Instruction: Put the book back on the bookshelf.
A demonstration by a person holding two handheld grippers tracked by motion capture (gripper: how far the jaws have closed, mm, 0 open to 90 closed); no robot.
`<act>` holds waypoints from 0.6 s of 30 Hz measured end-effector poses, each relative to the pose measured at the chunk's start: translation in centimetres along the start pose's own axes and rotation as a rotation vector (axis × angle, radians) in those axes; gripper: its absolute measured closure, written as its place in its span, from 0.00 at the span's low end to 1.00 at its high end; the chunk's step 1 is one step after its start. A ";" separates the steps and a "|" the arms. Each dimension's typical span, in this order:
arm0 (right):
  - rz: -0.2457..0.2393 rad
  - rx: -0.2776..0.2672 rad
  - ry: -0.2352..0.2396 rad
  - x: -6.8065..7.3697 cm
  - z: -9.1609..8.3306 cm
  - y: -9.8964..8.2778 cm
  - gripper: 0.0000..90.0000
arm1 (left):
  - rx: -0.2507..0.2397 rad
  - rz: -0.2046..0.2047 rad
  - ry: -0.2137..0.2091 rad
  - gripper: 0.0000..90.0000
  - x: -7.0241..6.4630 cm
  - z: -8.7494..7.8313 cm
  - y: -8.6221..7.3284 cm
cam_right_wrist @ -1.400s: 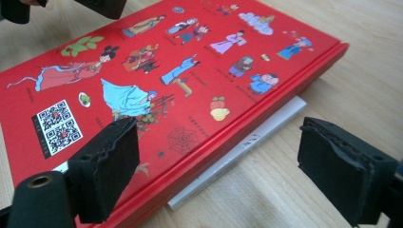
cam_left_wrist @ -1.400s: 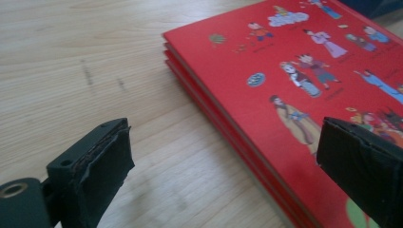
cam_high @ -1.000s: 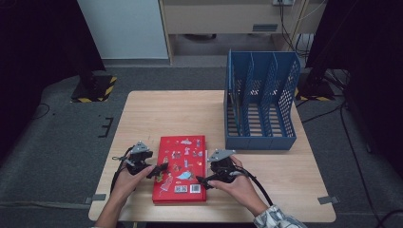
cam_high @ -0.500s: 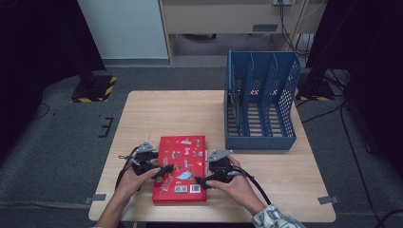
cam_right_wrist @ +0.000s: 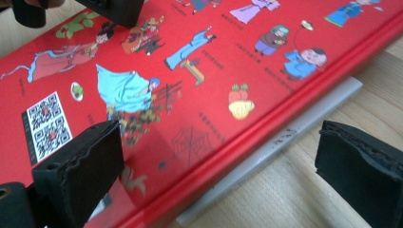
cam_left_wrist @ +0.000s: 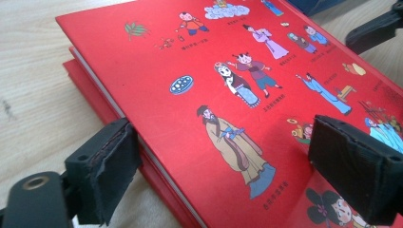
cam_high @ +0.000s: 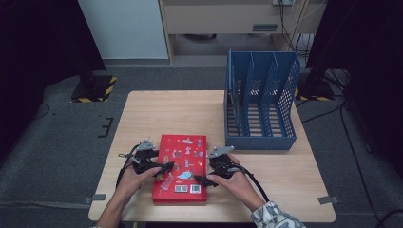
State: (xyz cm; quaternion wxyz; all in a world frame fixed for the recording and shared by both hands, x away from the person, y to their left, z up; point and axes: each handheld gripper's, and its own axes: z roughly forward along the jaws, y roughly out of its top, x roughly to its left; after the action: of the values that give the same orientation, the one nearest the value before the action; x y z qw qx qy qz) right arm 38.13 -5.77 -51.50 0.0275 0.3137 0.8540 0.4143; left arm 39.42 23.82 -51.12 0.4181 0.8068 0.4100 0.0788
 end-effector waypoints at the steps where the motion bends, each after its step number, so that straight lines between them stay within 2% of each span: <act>1: 0.008 -0.004 0.007 -0.1 0.1 0.0 0.03 | 0.004 0.007 -0.001 0.11 0.0 0.1 0.1; 9: 0.078 -0.026 0.038 -1.0 0.9 0.0 0.01 | 0.014 0.009 -0.010 0.11 0.0 0.4 0.3; 14: 0.121 -0.038 0.076 -1.5 1.5 -0.1 0.02 | 0.022 0.019 -0.012 0.12 -0.1 0.5 0.5; 18: 0.120 -0.013 0.063 -1.4 1.4 0.4 0.02 | 0.034 0.017 -0.013 0.13 -0.1 0.5 0.7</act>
State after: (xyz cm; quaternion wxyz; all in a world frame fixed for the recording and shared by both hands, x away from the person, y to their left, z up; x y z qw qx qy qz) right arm 39.89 -5.35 -52.45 -0.0220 0.3510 0.8314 0.4302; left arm 40.00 23.20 -50.84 0.4062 0.8178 0.4017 0.0702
